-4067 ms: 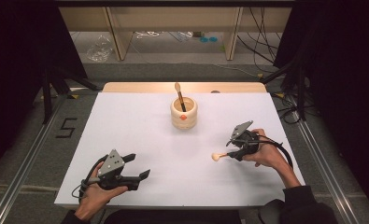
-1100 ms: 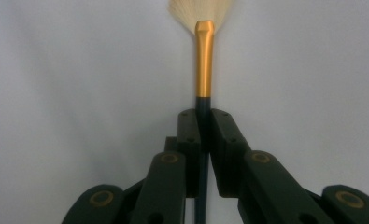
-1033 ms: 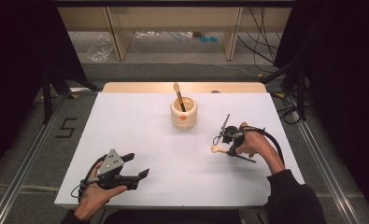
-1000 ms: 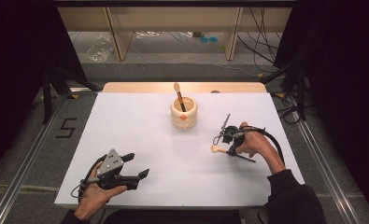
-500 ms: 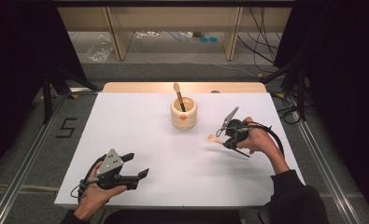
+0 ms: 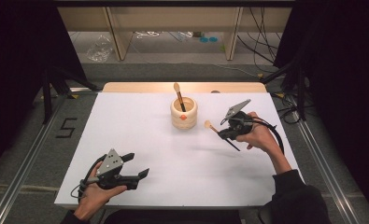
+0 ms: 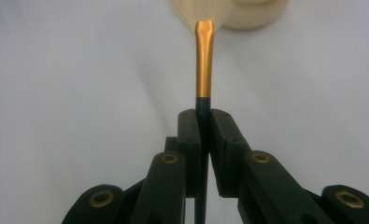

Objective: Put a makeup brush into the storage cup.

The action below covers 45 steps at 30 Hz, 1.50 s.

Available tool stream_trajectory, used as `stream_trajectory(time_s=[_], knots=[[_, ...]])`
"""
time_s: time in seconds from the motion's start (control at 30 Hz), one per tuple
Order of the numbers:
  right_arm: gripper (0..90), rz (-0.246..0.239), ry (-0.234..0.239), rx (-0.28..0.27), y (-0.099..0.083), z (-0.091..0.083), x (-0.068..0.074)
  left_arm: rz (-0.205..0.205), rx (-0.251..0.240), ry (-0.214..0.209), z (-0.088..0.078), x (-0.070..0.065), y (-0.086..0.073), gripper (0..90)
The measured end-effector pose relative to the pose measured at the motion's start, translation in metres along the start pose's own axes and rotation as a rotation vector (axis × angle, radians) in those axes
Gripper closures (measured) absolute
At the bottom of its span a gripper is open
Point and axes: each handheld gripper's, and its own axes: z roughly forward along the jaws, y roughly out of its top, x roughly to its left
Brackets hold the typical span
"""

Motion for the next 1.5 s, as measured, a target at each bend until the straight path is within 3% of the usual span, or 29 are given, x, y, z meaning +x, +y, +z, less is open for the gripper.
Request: stream_trajectory(time_s=[0.27,0.3,0.33,0.53,0.7,0.73,0.83,0.87,1.0,1.03,1.17,1.5], knots=[[83.3,0.093,-0.023,-0.194,0.004,-0.011,-0.005,-0.014,0.002,0.003,0.0,-0.001,0.0,21.6],[83.3,0.111,-0.031,-0.258,0.004,-0.014,-0.008,-0.011,0.003,0.004,0.0,-0.001,0.0,21.6],[83.3,0.111,-0.031,-0.258,0.004,-0.014,-0.008,-0.013,0.002,0.004,0.0,-0.001,0.0,21.6],[83.3,0.164,-0.028,-0.4,0.007,-0.018,-0.012,-0.012,0.002,0.006,0.001,-0.001,0.0,21.6],[83.3,0.203,-0.066,-0.488,0.011,-0.019,-0.015,-0.019,0.001,0.003,0.0,-0.001,0.0,21.6],[83.3,0.203,-0.066,-0.488,0.011,-0.019,-0.015,0.007,0.0,0.002,0.0,0.0,0.0,21.6],[83.3,0.221,-0.075,-0.533,0.013,-0.019,-0.017,-0.019,0.001,0.005,0.0,-0.001,0.0,21.6],[83.3,0.226,-0.087,-0.548,0.014,-0.019,-0.018,0.007,-0.001,0.002,0.0,0.001,0.0,21.6],[83.3,0.237,-0.085,-0.569,0.015,-0.02,-0.022,-0.009,0.002,0.007,0.0,0.0,0.0,21.7],[83.2,0.248,-0.078,-0.607,0.015,-0.019,-0.024,-0.016,0.001,0.007,0.0,0.0,0.0,21.6],[83.3,0.254,-0.084,-0.638,0.017,-0.021,-0.026,-0.015,0.002,0.008,0.0,0.0,0.0,21.6],[83.2,0.243,-0.086,-0.707,0.033,-0.02,-0.027,-0.021,-0.004,0.002,0.001,0.0,-0.001,21.6]])
